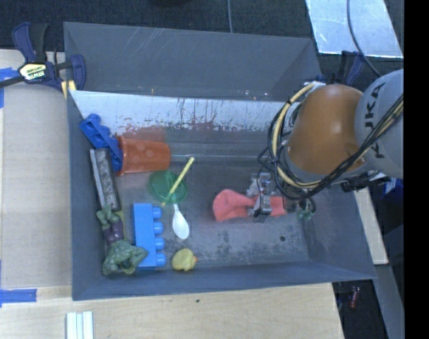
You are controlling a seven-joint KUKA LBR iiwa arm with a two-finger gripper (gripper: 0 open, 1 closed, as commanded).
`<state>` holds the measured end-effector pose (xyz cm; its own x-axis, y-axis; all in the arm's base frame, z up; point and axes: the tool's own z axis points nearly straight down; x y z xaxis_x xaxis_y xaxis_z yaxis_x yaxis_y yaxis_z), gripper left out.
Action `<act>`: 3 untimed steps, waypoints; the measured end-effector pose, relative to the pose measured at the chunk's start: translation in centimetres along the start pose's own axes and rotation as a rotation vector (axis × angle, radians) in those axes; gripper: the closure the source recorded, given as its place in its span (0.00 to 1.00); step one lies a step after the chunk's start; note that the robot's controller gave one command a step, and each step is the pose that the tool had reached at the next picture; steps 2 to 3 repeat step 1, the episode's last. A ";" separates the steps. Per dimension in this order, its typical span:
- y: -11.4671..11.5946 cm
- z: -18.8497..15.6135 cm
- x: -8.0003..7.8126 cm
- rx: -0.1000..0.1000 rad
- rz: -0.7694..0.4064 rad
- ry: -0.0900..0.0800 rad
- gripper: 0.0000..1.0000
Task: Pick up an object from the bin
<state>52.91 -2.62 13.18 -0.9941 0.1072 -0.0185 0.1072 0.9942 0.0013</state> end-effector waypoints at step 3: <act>0.1 -7.6 -0.3 0.000 0.026 0.000 1.00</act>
Offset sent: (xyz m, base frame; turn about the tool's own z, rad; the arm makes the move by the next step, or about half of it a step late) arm -0.0058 0.0128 0.1305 0.0221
